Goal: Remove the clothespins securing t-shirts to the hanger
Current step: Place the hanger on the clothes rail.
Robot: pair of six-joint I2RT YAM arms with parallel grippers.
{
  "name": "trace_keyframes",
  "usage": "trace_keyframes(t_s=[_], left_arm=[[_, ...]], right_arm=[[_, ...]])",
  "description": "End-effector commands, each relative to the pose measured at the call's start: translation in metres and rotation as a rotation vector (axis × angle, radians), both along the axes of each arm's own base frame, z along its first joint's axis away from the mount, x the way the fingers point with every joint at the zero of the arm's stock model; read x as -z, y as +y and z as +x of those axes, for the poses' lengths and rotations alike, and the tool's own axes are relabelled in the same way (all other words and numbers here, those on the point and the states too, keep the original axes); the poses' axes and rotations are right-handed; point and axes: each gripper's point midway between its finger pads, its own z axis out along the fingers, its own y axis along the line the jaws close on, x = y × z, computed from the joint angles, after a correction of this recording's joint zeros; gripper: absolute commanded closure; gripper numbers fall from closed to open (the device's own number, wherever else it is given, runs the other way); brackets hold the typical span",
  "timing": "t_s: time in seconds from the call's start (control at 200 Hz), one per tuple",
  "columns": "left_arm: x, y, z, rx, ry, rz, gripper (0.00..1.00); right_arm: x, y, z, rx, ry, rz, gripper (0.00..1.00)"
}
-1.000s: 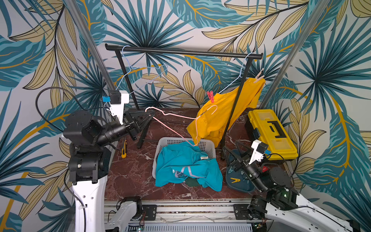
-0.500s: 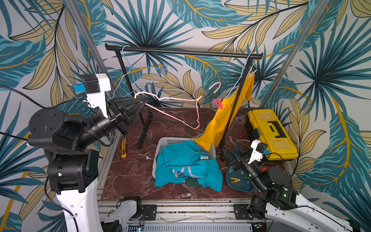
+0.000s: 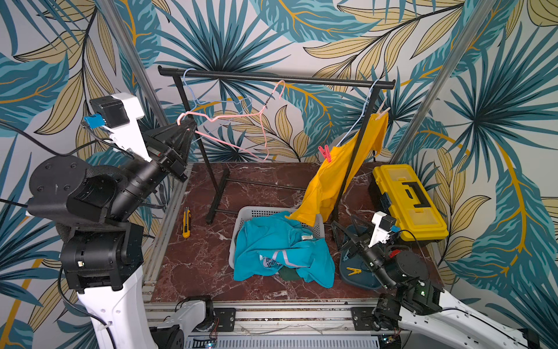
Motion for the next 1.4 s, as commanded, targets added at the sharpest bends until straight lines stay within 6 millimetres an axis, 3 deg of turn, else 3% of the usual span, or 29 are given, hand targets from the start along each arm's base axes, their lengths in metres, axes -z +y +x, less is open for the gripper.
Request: trace_keyframes(t_s=[0.0, 0.14, 0.315, 0.501, 0.691, 0.951, 1.172, 1.242, 1.397], left_arm=[[-0.022, 0.020, 0.012, -0.111, -0.102, -0.046, 1.00], [-0.024, 0.021, 0.025, -0.093, -0.132, -0.078, 1.00], [-0.041, 0.018, 0.005, -0.058, -0.211, -0.108, 1.00], [-0.046, 0.018, -0.005, -0.073, -0.236, -0.101, 1.00], [-0.037, 0.033, 0.009, -0.164, -0.203, -0.120, 1.00], [0.025, 0.047, 0.045, -0.226, -0.050, -0.155, 1.00], [0.106, 0.056, 0.073, -0.270, 0.075, -0.183, 1.00], [0.128, 0.058, 0.077, -0.279, 0.119, -0.191, 0.70], [0.173, 0.059, 0.079, -0.289, 0.198, -0.191, 0.29]], right_arm=[[0.002, 0.002, 0.003, 0.005, 0.002, 0.026, 0.03], [0.009, 0.006, 0.004, -0.001, 0.016, 0.009, 0.03], [0.009, 0.004, 0.003, 0.004, 0.012, 0.006, 0.03], [0.011, 0.004, 0.004, 0.006, 0.014, -0.004, 0.03], [0.013, 0.007, 0.004, -0.002, 0.020, 0.000, 0.03], [0.014, 0.004, 0.003, 0.000, 0.027, 0.007, 0.03], [0.014, 0.005, 0.003, -0.001, 0.030, -0.006, 0.02], [0.014, 0.006, 0.004, -0.002, 0.033, -0.013, 0.02], [0.030, 0.014, 0.008, -0.008, 0.108, -0.101, 0.02]])
